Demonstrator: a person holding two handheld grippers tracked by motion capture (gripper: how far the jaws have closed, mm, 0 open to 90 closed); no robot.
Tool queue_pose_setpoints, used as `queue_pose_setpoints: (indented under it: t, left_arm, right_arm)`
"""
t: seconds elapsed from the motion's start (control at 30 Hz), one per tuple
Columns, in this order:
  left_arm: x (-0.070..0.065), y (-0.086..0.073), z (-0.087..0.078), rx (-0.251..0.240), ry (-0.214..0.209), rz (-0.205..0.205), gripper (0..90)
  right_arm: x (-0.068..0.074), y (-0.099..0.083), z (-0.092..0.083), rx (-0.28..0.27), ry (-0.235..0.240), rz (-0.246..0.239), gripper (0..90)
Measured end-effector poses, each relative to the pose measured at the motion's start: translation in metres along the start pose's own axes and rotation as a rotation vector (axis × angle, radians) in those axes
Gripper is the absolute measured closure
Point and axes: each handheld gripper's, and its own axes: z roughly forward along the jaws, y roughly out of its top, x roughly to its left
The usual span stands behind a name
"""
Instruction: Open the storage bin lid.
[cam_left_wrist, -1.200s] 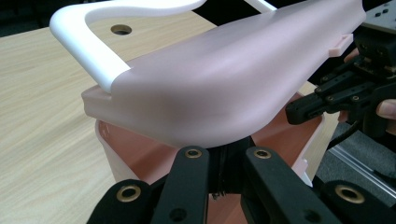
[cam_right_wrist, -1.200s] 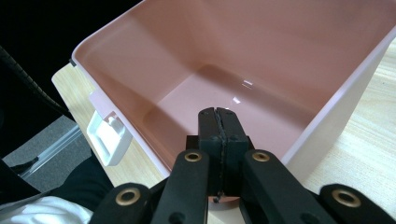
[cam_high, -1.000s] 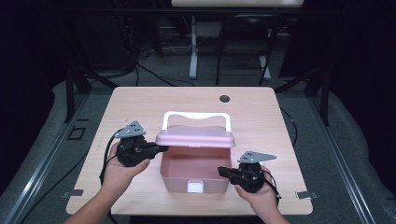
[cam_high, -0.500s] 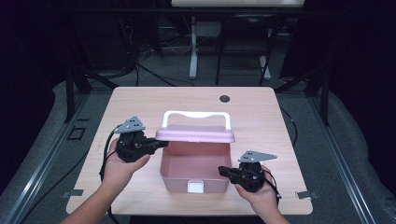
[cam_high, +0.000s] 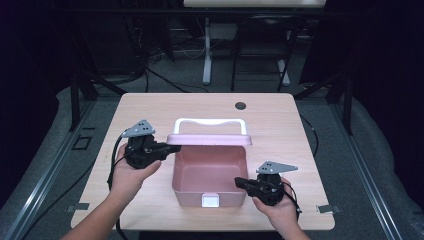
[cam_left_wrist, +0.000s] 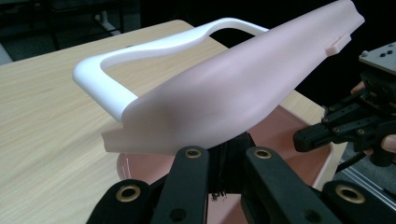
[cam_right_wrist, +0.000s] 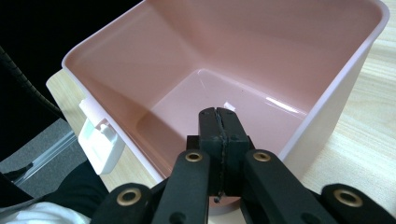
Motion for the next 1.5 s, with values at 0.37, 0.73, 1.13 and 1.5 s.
queue_pose_setpoints:
  t: [0.37, 0.73, 1.13, 1.5]
  left_arm:
    - [0.003, 0.009, 0.003, -0.011, 0.018, 0.002, 89.5]
    - [0.007, 0.019, 0.006, -0.02, 0.042, 0.003, 89.4]
    - [0.013, 0.027, 0.011, -0.033, 0.055, -0.005, 89.3]
    - [0.018, 0.033, 0.015, -0.035, 0.07, -0.017, 89.4]
  right_arm:
    - [0.001, -0.002, 0.0, -0.013, 0.0, 0.005, 90.0]
    - [0.002, -0.002, -0.001, -0.014, -0.003, 0.003, 90.0]
    - [0.001, -0.002, -0.001, -0.015, -0.001, -0.001, 90.0]
    - [0.002, -0.002, -0.001, -0.015, -0.002, 0.002, 90.0]
